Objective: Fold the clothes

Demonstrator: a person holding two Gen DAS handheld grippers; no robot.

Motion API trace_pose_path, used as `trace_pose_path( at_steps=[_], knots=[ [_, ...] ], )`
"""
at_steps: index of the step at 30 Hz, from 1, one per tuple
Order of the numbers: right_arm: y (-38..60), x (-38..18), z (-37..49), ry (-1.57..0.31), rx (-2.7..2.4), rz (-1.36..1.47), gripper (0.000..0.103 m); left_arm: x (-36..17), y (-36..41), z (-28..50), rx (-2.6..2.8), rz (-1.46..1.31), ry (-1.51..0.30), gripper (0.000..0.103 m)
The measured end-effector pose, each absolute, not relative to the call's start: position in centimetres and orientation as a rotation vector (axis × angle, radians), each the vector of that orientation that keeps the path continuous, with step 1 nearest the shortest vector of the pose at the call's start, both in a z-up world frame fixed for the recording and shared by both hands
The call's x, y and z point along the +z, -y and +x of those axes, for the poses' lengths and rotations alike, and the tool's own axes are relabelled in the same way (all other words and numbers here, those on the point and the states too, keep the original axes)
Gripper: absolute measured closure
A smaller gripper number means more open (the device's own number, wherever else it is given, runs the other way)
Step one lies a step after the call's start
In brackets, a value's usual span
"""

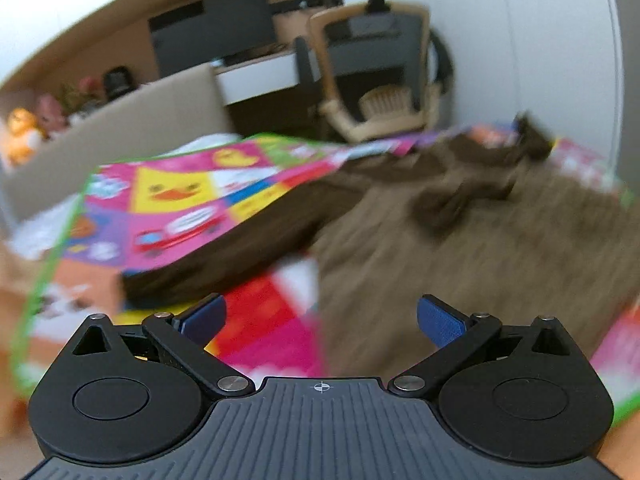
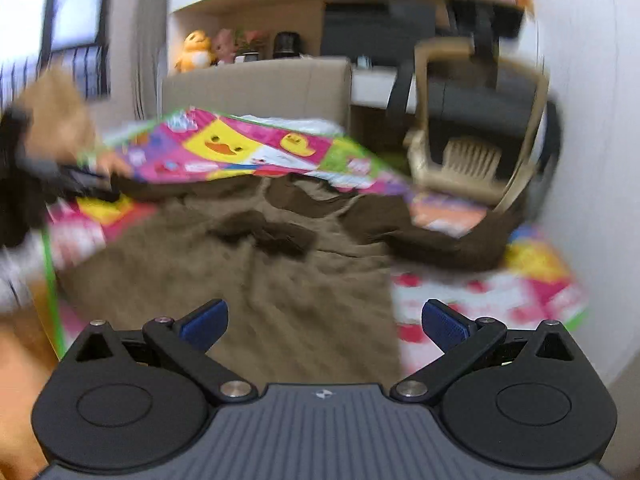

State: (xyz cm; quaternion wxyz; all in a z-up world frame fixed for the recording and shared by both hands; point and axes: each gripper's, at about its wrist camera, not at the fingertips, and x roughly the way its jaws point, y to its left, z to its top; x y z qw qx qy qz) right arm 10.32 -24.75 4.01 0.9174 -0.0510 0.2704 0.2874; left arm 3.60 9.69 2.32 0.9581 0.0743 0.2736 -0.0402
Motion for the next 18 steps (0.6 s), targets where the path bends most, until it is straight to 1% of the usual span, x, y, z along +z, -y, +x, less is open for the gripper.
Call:
trace_pose_path(
  at_steps=[3, 6, 12, 16, 18],
  knots=[
    [22.2, 2.8, 16.0, -0.669, 0.658, 0.009, 0.000, 2.4, -8.7, 7.9, -0.196, -0.052, -0.573, 0.000],
    [19.4, 1.3, 20.0, -0.700, 0.672, 0.032, 0.000, 1.6, -7.8, 12.5, -0.308, -0.228, -0.630, 0.000],
    [16.9, -1.9, 25.7, -0.804, 0.649, 0.109, 0.000, -1.0, -7.9, 18.4, -0.314, -0.272, -0.703, 0.000],
    [17.9, -3.0, 27.5, -0.862, 0.599, 0.251, 0.000, -3.1, -9.1, 21.2, -0.257, -0.311, -0.753, 0.000],
    [17.6, -2.9, 27.8, -0.884, 0.583, 0.248, 0.000, -3.8, -9.6, 22.0, -0.246, -0.329, -0.763, 0.000]
  ],
)
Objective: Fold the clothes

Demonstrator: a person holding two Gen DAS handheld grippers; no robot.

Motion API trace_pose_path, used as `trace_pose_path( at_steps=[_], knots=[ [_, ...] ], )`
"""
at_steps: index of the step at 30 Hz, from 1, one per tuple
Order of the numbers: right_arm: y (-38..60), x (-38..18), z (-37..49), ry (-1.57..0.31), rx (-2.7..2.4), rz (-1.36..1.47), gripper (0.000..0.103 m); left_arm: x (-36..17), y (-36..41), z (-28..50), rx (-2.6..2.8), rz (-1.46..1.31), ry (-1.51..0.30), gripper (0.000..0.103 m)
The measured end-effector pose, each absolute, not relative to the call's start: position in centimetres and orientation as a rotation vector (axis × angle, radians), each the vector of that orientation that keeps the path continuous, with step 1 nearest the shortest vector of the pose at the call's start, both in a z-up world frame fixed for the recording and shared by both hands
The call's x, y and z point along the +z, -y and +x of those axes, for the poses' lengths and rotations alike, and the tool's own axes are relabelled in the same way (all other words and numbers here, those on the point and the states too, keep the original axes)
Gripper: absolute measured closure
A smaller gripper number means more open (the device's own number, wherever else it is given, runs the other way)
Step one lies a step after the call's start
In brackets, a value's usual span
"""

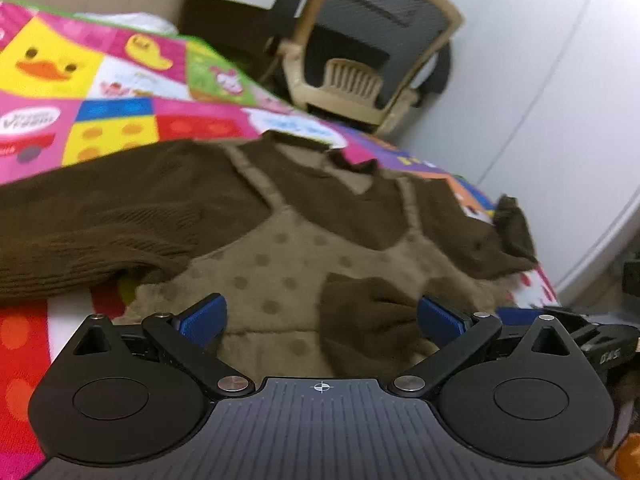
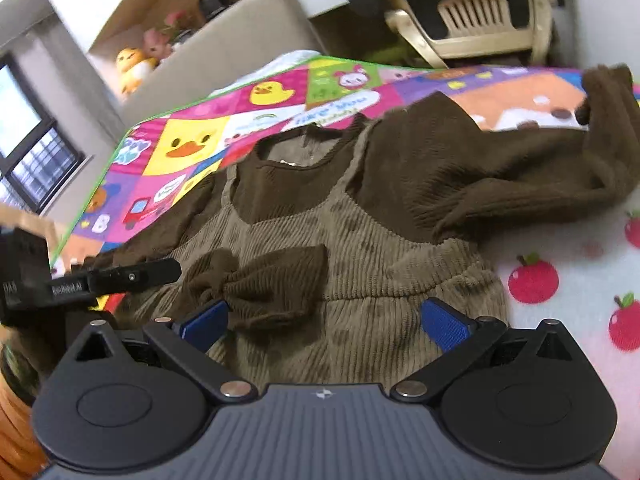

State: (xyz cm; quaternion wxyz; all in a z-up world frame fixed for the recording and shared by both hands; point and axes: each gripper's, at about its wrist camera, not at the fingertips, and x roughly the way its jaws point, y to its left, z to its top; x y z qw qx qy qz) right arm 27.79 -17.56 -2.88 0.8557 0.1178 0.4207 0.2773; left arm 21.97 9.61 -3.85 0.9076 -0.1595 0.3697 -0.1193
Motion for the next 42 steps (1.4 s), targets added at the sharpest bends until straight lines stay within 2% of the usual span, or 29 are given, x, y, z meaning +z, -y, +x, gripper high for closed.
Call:
trace_pose_path(
  at_steps=[6, 9, 11, 16, 19, 24, 30, 33, 36, 38, 40, 42],
  knots=[
    [15.7, -1.3, 28.9, -0.954, 0.619, 0.068, 0.000, -4.6, -10.0, 21.8, -0.252, -0.307, -0.709, 0.000],
    [15.5, 1.1, 29.0, -0.775, 0.551, -0.095, 0.000, -4.7, -9.8, 21.5, -0.249, -0.281, -0.688, 0.000],
    [15.0, 1.5, 29.5, -0.641, 0.446, -0.303, 0.000, -4.7, -10.1, 21.4, -0.243, -0.287, -0.677, 0.000],
    [13.5, -3.3, 34.0, -0.553, 0.201, -0.723, 0.000, -5.0, -10.7, 21.4, -0.231, -0.315, -0.646, 0.000],
    [14.6, -5.3, 36.6, -0.460, 0.117, -0.794, 0.000, -5.0, -10.9, 21.1, -0.221, -0.326, -0.634, 0.000],
    [17.1, -4.8, 39.8, -0.492, -0.031, -0.741, 0.001, -5.2, -11.0, 21.1, -0.223, -0.341, -0.627, 0.000],
    [26.1, 1.0, 38.5, -0.552, -0.074, -0.188, 0.001, -5.2, -10.8, 20.9, -0.217, -0.329, -0.625, 0.000],
    [29.5, 0.8, 38.9, -0.608, -0.074, -0.052, 0.002, -5.2, -10.6, 20.9, -0.212, -0.323, -0.623, 0.000],
    [29.5, -1.1, 39.6, -0.659, -0.036, -0.045, 0.009, -5.2, -10.5, 20.9, -0.210, -0.321, -0.623, 0.000],
    [28.9, -2.4, 40.4, -0.696, -0.022, 0.004, 0.018, -5.2, -10.6, 20.9, -0.210, -0.324, -0.621, 0.000],
    [28.2, -3.3, 41.2, -0.723, -0.011, 0.017, 0.053, -5.3, -10.6, 20.9, -0.211, -0.327, -0.620, 0.000],
    [27.6, -3.6, 41.5, -0.725, -0.014, -0.047, 0.062, -5.3, -10.7, 20.9, -0.212, -0.329, -0.619, 0.000]
  ],
)
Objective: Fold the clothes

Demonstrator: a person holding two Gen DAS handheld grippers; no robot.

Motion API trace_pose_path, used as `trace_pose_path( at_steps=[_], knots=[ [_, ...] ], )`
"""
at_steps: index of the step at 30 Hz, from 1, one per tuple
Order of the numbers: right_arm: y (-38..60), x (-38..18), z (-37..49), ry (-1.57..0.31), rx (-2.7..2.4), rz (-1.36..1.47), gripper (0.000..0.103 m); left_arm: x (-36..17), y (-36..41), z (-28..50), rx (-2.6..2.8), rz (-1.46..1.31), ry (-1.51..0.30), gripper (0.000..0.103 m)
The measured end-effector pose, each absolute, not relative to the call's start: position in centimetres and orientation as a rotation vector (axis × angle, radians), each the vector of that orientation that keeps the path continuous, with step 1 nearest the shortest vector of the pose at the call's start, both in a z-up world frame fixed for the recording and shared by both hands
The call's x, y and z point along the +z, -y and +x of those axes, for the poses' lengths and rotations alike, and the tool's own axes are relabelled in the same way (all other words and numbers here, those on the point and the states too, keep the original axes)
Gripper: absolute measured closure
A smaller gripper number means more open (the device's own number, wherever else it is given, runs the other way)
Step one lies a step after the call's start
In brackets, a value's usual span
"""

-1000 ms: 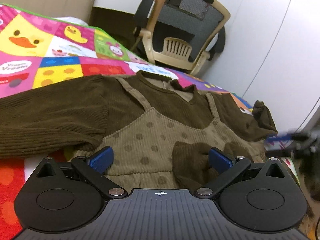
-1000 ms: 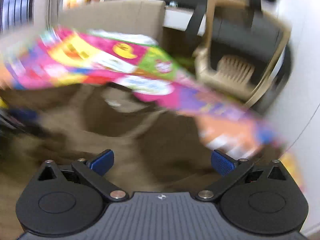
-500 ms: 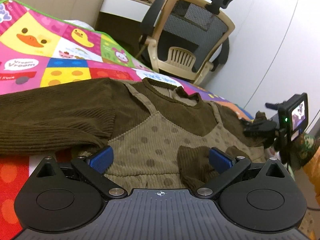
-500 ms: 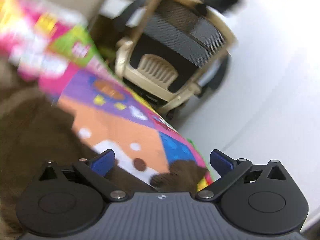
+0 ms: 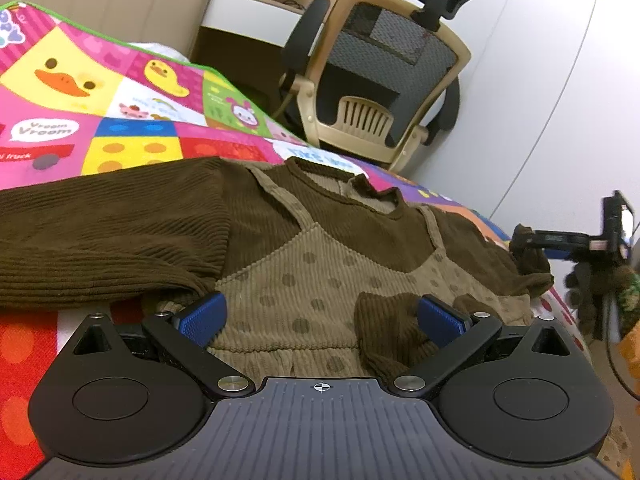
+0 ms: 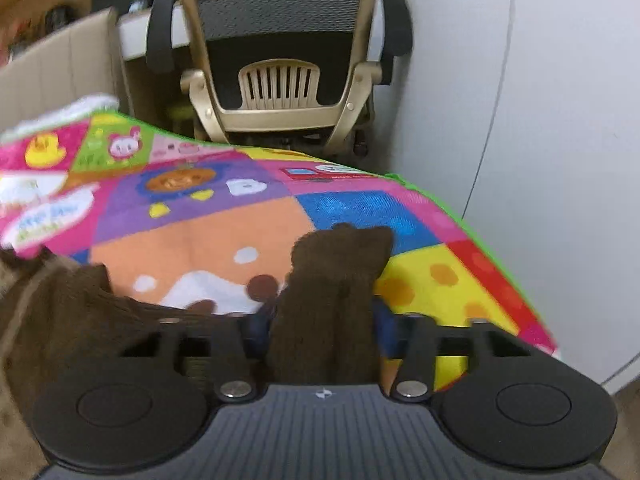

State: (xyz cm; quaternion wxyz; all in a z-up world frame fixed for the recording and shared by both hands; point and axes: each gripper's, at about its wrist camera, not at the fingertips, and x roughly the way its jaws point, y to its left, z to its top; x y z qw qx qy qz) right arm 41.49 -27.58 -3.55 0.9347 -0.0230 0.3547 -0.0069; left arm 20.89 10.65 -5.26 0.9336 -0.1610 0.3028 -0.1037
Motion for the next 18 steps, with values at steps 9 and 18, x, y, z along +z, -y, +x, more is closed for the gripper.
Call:
trace_pose_path(
  at_steps=[9, 18],
  knots=[
    [35.7, -3.1, 35.6, -0.764, -0.096, 0.114, 0.066, -5.4, -11.0, 20.9, -0.222, -0.355, -0.612, 0.000],
    [37.7, -3.6, 32.8, -0.694, -0.172, 0.317, 0.040, -5.4, -11.1, 20.8, -0.224, -0.357, -0.611, 0.000]
  ],
)
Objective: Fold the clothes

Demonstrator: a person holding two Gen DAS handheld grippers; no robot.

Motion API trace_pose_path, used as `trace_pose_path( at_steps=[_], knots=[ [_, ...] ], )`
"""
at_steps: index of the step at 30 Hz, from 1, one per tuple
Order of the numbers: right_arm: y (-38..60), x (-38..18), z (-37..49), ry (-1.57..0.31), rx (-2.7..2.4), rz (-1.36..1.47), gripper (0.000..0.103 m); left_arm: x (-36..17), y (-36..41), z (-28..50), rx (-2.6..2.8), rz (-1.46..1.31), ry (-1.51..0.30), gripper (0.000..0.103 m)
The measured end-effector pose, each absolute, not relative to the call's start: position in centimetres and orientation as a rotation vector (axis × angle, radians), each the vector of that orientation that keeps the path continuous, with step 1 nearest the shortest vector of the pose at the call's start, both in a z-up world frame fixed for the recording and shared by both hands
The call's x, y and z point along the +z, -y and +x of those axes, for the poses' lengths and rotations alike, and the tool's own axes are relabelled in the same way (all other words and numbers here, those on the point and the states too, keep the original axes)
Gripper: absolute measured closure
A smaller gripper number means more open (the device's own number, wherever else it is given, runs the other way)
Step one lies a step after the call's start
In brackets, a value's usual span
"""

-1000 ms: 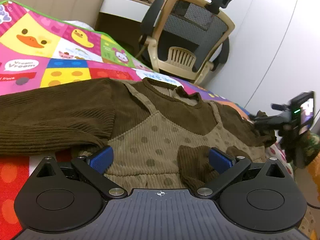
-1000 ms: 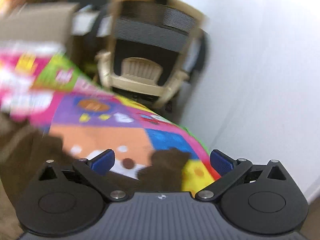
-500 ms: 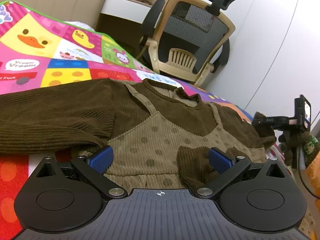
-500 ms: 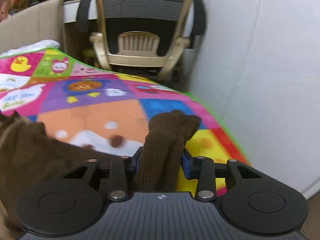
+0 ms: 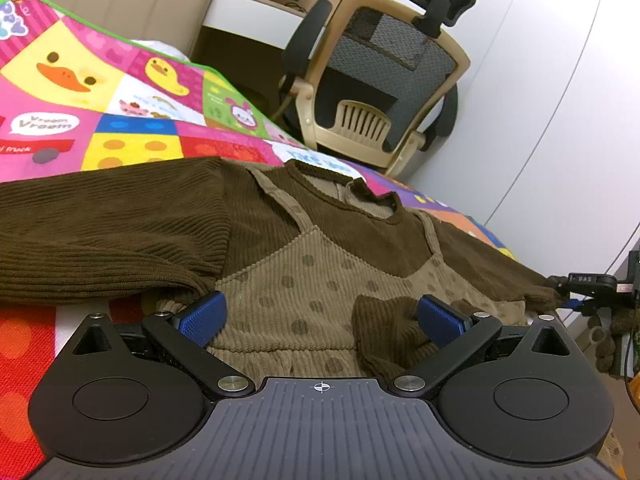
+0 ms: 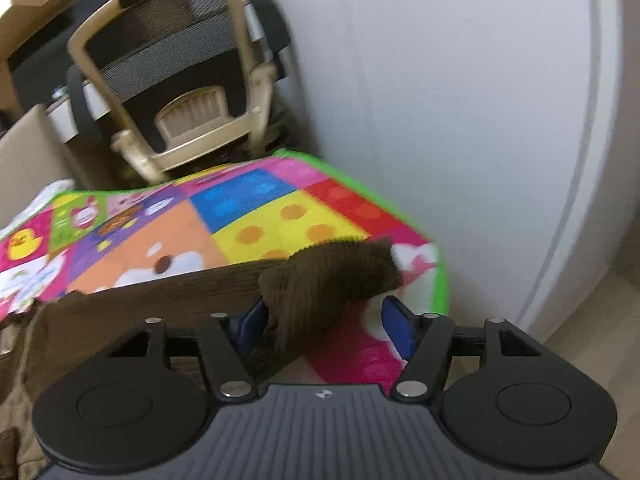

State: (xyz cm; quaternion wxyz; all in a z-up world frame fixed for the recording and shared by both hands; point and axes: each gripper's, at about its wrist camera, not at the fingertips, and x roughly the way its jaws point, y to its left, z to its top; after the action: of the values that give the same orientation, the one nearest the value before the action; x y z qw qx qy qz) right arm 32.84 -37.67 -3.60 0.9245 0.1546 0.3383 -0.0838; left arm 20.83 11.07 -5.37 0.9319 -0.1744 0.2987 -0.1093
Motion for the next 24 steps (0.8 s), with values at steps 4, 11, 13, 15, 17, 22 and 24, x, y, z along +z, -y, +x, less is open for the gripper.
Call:
trace_pose_path(
  at_steps=[4, 11, 13, 15, 17, 22, 24],
  knots=[
    [35.6, -1.3, 30.2, -0.570, -0.141, 0.294, 0.023, -5.3, -11.3, 21.1, -0.240, -0.364, -0.630, 0.000],
    [27.5, 2.8, 27.2, -0.492, 0.208, 0.230, 0.001, -2.6, -15.3, 18.8, -0.137, -0.580, -0.628, 0.000],
    [24.5, 3.1, 26.8, -0.509, 0.363, 0.233, 0.000, -1.5, -17.2, 16.9, 0.007, -0.574, -0.566, 0.000],
    [21.7, 2.8, 26.8, -0.549, 0.506, 0.232, 0.000, -0.7, -19.3, 15.3, 0.136, -0.585, -0.521, 0.000],
    [18.7, 1.7, 26.9, -0.609, 0.633, 0.222, 0.000, -0.5, -21.5, 14.3, 0.230, -0.635, -0.507, 0.000],
    [13.8, -1.5, 26.8, -0.707, 0.672, 0.127, 0.000, -2.1, -25.4, 15.1, 0.370, -0.804, -0.527, 0.000],
    [13.2, -2.5, 26.6, -0.730, 0.659, 0.096, 0.000, -3.1, -26.1, 16.1, 0.406, -0.854, -0.531, 0.000]
  ],
)
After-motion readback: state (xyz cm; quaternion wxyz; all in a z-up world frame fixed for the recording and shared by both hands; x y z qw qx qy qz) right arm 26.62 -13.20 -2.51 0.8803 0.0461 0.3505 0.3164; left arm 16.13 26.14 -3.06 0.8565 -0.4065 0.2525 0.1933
